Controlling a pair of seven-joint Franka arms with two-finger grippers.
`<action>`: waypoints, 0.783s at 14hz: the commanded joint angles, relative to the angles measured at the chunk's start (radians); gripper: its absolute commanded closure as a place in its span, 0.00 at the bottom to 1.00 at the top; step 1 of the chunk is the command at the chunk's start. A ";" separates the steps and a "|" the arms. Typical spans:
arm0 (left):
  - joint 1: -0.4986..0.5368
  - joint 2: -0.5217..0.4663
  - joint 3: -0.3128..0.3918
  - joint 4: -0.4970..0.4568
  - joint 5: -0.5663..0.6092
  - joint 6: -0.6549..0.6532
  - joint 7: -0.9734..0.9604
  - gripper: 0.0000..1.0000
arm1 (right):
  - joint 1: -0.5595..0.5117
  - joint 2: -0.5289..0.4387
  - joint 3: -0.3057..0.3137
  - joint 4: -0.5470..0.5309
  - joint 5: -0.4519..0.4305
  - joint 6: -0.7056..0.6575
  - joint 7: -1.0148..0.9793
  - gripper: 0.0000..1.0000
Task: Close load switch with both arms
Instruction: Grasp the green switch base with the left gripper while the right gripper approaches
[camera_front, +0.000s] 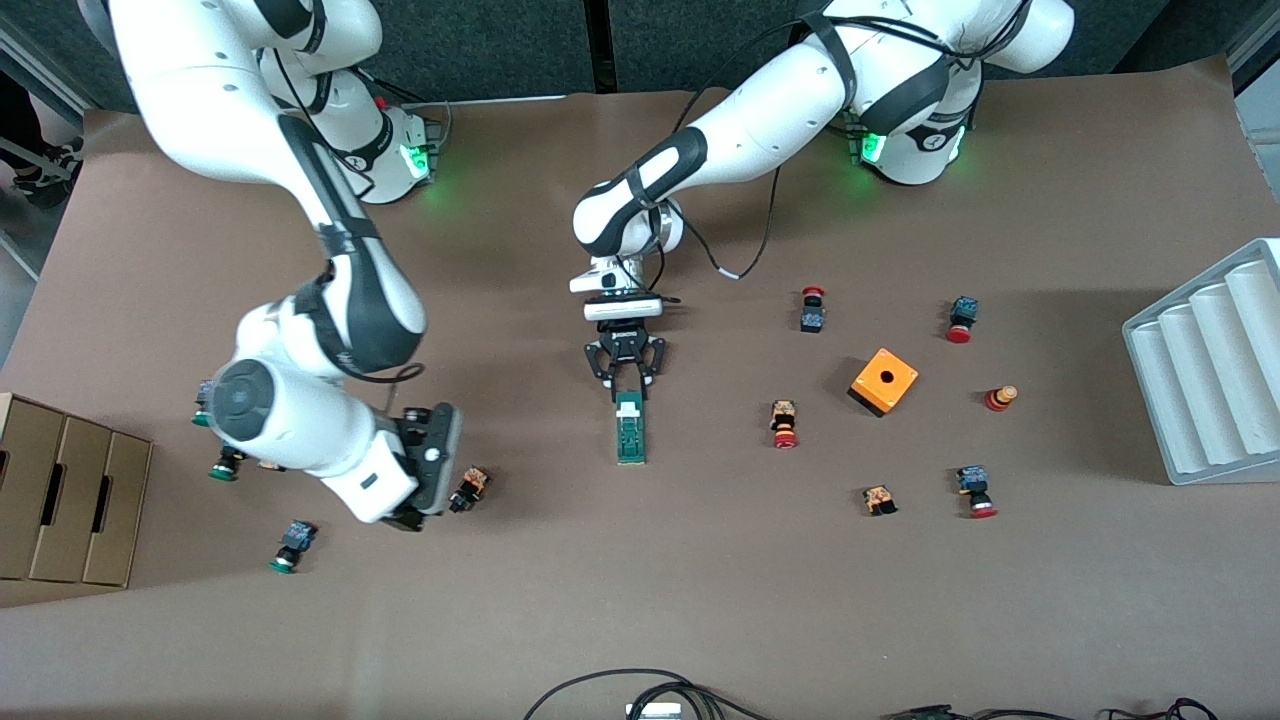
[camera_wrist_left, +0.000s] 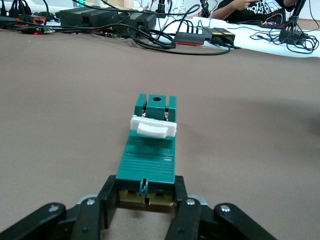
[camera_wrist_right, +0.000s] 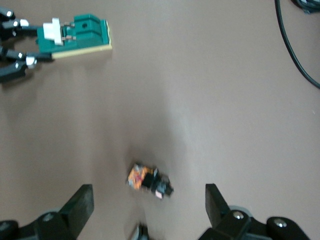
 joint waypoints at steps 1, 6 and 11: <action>-0.013 0.020 0.008 0.015 0.013 0.003 -0.019 0.61 | 0.064 0.044 -0.017 0.024 0.039 0.028 0.009 0.02; -0.013 0.020 0.008 0.015 0.013 0.003 -0.023 0.60 | 0.175 0.087 -0.019 0.019 0.039 0.068 0.121 0.01; -0.013 0.020 0.008 0.015 0.013 0.003 -0.025 0.60 | 0.233 0.125 -0.019 0.019 0.039 0.122 0.175 0.01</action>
